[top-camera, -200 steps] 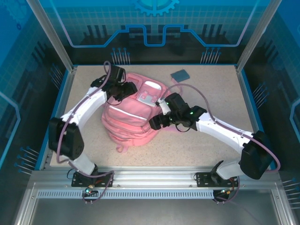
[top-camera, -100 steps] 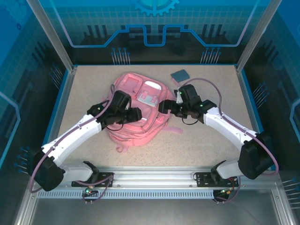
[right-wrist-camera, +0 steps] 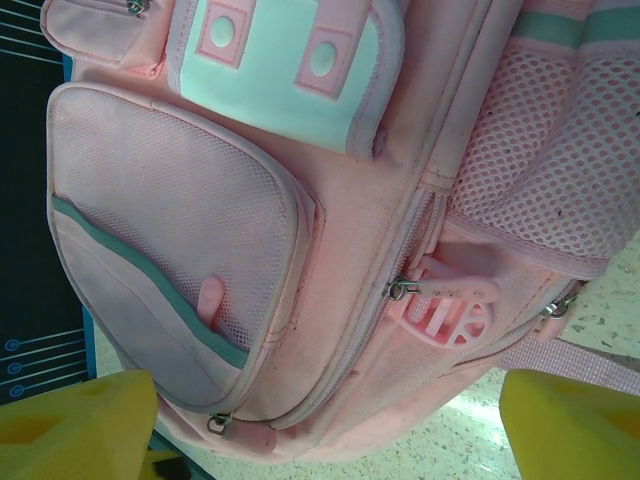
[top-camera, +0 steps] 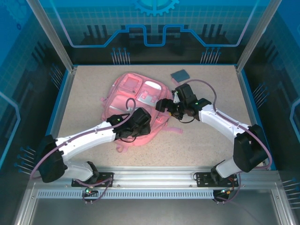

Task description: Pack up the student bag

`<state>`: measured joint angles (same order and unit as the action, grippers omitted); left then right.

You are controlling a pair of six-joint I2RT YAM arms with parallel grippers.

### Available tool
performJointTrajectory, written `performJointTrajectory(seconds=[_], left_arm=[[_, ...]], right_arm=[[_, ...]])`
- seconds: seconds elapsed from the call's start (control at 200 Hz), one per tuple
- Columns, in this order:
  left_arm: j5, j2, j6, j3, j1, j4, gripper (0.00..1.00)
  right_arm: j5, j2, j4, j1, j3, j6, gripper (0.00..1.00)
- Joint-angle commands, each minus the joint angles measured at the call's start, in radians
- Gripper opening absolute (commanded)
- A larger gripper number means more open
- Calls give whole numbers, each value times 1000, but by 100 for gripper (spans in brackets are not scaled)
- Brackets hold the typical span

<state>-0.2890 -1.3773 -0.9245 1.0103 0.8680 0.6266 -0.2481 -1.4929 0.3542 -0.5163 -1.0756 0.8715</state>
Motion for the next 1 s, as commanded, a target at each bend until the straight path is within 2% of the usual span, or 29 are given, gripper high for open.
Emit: performJointTrajectory(seconds=[0.0,0.2,0.51,0.645,0.765,0.88,0.996], left_arm=[[-54,-46,-71,-25,4,-43,44],[-69,-101,-66,-19,3,-59,37],[-158,-123,-76,-29,2,-30,24],[-184,-129,-67,-19,2,-21,15],[-191,-127,-59,-16,2,-13,0],[-190,-100,-29,-19,2,-16,0],[-117,-46,97,-38,2,-110,0]], right_arm=[[-19,-15,-12,-3,-20,16,89],[-19,-12,-9,-2,-18,13,89],[-18,-16,-10,-15,-18,18,90],[-14,-18,-14,-27,-18,25,89],[-13,-20,-15,-34,-18,33,90],[-23,-21,-28,-45,-12,58,90],[-60,-34,-79,-67,4,121,88]])
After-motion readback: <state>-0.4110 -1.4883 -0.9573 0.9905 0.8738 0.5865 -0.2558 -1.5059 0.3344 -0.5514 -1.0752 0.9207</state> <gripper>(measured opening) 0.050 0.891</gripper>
